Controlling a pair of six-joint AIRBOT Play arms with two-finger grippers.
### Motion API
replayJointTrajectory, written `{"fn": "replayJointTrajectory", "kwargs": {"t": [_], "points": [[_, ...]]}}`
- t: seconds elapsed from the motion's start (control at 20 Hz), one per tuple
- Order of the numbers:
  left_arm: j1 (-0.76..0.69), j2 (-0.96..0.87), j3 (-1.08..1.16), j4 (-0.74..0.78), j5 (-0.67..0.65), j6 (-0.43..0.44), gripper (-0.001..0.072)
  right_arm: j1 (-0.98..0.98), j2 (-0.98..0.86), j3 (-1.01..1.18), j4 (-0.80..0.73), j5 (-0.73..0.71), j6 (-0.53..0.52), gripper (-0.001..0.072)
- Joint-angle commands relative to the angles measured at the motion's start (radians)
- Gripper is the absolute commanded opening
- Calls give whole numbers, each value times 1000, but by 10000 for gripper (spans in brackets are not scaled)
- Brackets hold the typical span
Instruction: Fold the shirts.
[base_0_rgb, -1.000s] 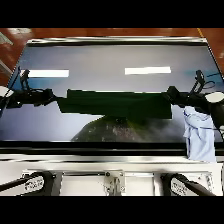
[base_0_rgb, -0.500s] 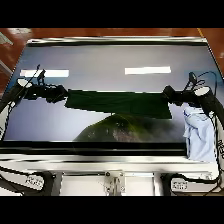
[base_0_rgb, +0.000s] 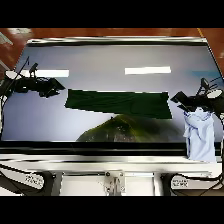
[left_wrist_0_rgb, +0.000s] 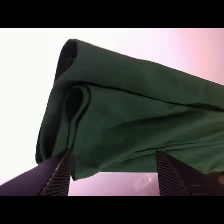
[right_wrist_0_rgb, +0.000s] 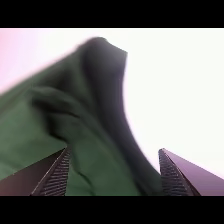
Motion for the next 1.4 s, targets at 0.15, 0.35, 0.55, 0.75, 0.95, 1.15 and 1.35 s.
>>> {"fn": "replayJointTrajectory", "kwargs": {"t": [0.15,0.35,0.55,0.75,0.95,1.15,1.35], "points": [[-34,35,58,-1,-101,0,593,21,-123,2,71,69,-16,684],[-86,59,58,-1,-106,0,592,77,-174,2,118,-13,1,684],[-137,60,58,-1,-105,0,591,104,-196,2,174,-18,22,328],[-201,59,58,-1,-105,2,122,73,-73,2,240,9,-18,51],[-346,31,53,-1,-26,21,39,64,156,2,231,141,-18,51],[-544,-29,53,-3,89,6,39,64,357,2,220,277,56,51],[-740,-98,53,-160,306,-16,39,64,520,2,195,397,134,51]]}}
